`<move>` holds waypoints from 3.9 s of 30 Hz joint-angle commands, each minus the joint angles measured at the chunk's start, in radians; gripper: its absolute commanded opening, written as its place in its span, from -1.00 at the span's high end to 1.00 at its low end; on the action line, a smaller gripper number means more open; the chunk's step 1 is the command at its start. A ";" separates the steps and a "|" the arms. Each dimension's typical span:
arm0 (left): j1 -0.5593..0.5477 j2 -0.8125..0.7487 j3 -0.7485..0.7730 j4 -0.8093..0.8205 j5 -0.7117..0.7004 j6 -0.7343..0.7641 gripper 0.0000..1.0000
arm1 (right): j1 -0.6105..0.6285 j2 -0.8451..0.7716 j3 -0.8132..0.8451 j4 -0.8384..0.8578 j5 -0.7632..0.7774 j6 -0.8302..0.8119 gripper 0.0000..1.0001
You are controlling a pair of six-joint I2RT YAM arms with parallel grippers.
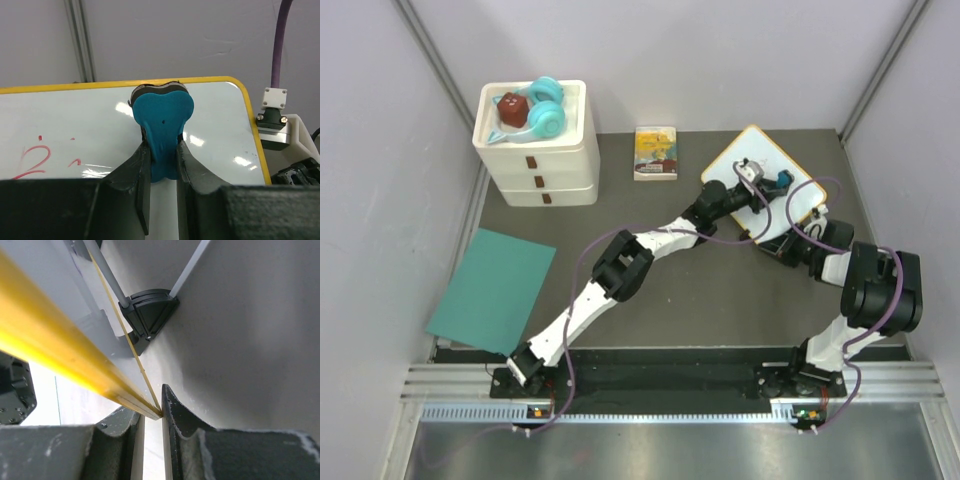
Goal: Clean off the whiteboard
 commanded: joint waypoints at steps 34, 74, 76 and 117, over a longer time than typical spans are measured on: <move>0.125 -0.305 -0.267 -0.077 0.016 0.079 1.00 | 0.098 -0.143 -0.062 -0.489 0.052 -0.137 1.00; 0.124 -0.263 -0.236 -0.160 0.086 0.123 1.00 | 0.105 -0.171 -0.053 -0.513 0.098 -0.152 1.00; 0.107 -0.263 -0.239 -0.168 0.111 0.126 1.00 | 0.107 -0.172 -0.054 -0.510 0.100 -0.152 1.00; 0.074 -0.245 -0.239 -0.028 -0.065 0.172 1.00 | 0.107 -0.182 -0.059 -0.506 0.103 -0.154 1.00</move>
